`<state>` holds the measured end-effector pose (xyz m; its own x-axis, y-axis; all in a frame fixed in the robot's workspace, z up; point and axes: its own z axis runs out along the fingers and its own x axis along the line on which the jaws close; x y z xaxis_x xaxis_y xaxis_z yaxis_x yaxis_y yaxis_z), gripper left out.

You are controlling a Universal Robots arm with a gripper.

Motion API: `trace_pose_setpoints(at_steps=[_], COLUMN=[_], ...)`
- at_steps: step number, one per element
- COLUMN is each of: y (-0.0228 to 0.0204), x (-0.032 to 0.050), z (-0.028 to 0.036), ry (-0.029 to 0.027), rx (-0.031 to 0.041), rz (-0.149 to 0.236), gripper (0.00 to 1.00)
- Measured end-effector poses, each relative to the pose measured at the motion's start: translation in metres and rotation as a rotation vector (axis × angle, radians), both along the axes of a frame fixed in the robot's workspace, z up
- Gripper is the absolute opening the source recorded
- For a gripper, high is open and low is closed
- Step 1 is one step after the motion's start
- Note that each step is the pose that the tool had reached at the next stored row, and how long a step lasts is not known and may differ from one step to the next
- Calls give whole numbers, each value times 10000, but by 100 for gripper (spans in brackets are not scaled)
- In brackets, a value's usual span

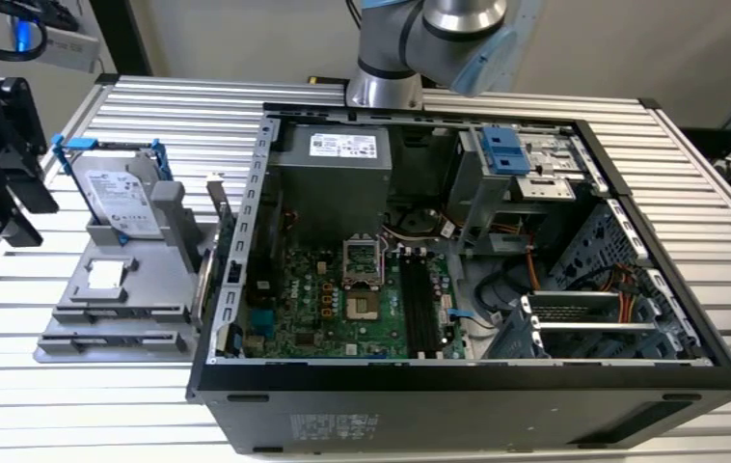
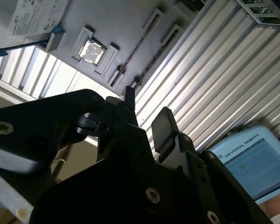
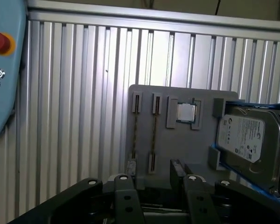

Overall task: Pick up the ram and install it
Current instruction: 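Pick up the ram and move it above insertion slot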

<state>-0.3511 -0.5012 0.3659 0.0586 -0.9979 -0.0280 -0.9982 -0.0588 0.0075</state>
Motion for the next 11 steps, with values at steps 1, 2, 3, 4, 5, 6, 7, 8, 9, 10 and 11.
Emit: trace_pose_setpoints(at_steps=[1, 2, 3, 4, 5, 6, 7, 8, 9, 10, 11], y=[3, 7, 12, 16, 20, 24, 29, 34, 38, 44, 50], x=[1, 0, 1, 1, 1, 1, 0, 0, 0, 1, 1], z=[-14, -27, -41, -54, -67, -79, -95, -110, -124, -136, -149], ry=[2, 2, 2, 1, 1, 2, 1, 0, 0, 2, 2], rx=[-6, -11, -14, -17, -19, -24, -33, -46, -62, -80, -100], rz=[1, 1, 1, 1, 2, 2, 1, 1, 1, 1, 1], gripper=[100, 100, 100, 100, 100, 100, 100, 100, 100, 100, 100])
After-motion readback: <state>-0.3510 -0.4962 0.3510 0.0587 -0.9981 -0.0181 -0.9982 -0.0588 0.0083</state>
